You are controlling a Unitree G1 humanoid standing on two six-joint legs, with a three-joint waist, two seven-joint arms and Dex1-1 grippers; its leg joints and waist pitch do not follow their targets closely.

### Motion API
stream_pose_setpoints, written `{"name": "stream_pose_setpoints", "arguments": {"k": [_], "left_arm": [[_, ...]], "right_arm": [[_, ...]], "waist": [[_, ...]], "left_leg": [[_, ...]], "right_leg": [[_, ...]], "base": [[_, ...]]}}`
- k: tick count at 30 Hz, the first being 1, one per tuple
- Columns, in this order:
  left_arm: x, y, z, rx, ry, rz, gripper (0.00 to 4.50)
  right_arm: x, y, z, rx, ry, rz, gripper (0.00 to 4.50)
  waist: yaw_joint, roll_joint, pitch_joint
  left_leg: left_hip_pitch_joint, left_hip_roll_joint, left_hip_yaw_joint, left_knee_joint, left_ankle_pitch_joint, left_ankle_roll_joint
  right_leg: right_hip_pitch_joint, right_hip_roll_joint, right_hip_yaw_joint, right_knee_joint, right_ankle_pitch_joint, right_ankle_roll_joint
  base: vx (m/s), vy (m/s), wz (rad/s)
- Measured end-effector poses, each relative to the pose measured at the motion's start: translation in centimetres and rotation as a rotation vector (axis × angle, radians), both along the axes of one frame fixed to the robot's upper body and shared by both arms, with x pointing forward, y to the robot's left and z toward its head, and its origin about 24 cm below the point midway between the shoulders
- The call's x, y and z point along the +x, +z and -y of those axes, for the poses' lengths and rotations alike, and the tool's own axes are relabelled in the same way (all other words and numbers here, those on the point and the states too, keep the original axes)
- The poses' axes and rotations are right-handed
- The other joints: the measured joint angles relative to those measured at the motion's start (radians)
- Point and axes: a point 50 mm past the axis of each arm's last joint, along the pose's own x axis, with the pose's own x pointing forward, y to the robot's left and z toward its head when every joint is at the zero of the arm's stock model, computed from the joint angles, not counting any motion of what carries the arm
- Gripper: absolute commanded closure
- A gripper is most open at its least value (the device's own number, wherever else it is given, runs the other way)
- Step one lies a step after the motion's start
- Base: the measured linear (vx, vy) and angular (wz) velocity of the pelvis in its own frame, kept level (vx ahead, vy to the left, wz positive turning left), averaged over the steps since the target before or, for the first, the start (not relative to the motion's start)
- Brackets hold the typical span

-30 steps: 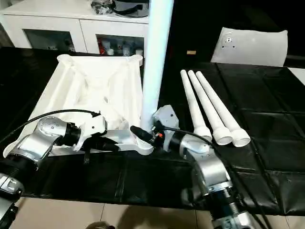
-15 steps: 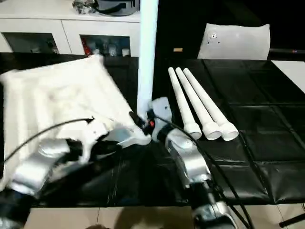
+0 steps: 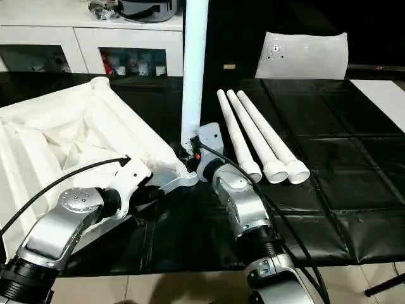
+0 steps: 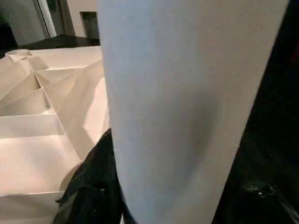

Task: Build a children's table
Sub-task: Rotate leg to tighten

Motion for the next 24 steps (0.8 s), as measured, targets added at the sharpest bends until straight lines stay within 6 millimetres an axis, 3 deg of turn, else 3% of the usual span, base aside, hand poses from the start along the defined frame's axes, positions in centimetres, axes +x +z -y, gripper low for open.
{"name": "stream_pose_setpoints", "arguments": {"k": [2,9,12,18,24], "left_arm": [[0.0,0.0,0.3,-0.008,-0.015,-0.001,4.50],[0.3,0.3,0.1,-0.015,-0.047,0.016,4.50],[0.8,0.6,-0.3,-0.009,-0.061,0.033,4.50],[1.7,0.8,-1.5,0.011,-0.091,0.055,4.50],[1.9,0.7,-2.6,0.007,-0.191,0.058,4.50]], "right_arm": [[-0.2,-1.3,0.2,-0.006,-0.024,-0.059,1.67],[-0.5,-2.0,1.3,-0.024,-0.004,-0.081,1.10],[-1.0,-2.4,2.1,-0.033,0.014,-0.086,0.77],[-3.0,-3.4,4.0,-0.016,0.039,-0.117,0.33],[-3.7,-1.5,5.4,-0.004,0.083,-0.046,0.07]], "waist": [[0.004,0.001,0.001],[0.013,0.004,0.003],[0.022,0.005,0.003],[0.028,0.011,0.007],[0.032,0.016,0.009]], "left_leg": [[-0.003,0.000,0.000,0.000,0.000,0.000],[-0.011,-0.001,0.000,0.000,-0.001,0.001],[-0.020,0.000,0.000,0.000,0.000,0.001],[-0.020,0.001,0.000,0.000,0.000,0.001],[-0.019,0.002,0.000,0.000,0.000,0.001]], "right_leg": [[-0.002,0.000,0.000,0.000,0.000,0.000],[-0.007,-0.001,0.000,0.000,0.001,-0.001],[-0.016,-0.001,-0.001,0.002,0.005,-0.008],[-0.016,0.002,-0.001,0.001,0.004,-0.007],[-0.016,0.002,-0.001,0.001,0.004,-0.007]], "base": [[0.000,0.000,0.00],[0.000,0.000,0.00],[0.000,0.000,0.00],[0.000,0.000,0.00],[0.000,0.000,0.00]]}}
